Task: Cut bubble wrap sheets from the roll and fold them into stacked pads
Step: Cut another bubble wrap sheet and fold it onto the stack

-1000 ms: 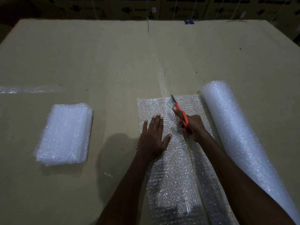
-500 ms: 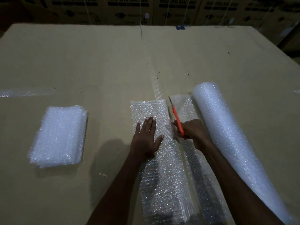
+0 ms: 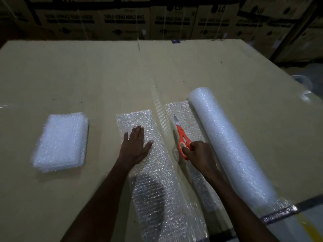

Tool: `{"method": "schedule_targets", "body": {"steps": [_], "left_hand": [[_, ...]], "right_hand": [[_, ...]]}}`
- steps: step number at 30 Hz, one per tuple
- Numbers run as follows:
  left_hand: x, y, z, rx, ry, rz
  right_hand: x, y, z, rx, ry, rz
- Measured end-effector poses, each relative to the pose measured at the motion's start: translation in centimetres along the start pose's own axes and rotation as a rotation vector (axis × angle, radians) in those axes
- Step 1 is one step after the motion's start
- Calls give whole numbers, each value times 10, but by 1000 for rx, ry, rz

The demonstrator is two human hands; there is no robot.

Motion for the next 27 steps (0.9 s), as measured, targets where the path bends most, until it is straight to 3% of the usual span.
{"method": "schedule_targets", "body": {"steps": [4,10,17,22,27], "left_hand": [[9,2,22,6,-7,36],[37,-23,93,-11,-60,24],[49,-45,151,34,-19,47],[44,-35,141,26,1,-64],[49,-16,143,4,67,-54]], "right_hand": [[12,-14,6,-56,26,193],[8,-33,19,-44,54,146],[23,-39,40,6,279,304],[22,-31,58,123,426,170],[10,-46,104,47,568,60]]}}
Point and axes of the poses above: each hand's wrist, its own z-axis away from the middle knuckle, its own y-axis out of the back of the hand, x = y × z, the point moved 1 cm from there along -z, towards the middle knuckle, and after that the axes turned 10 degrees about y, right-handed, at the moved point
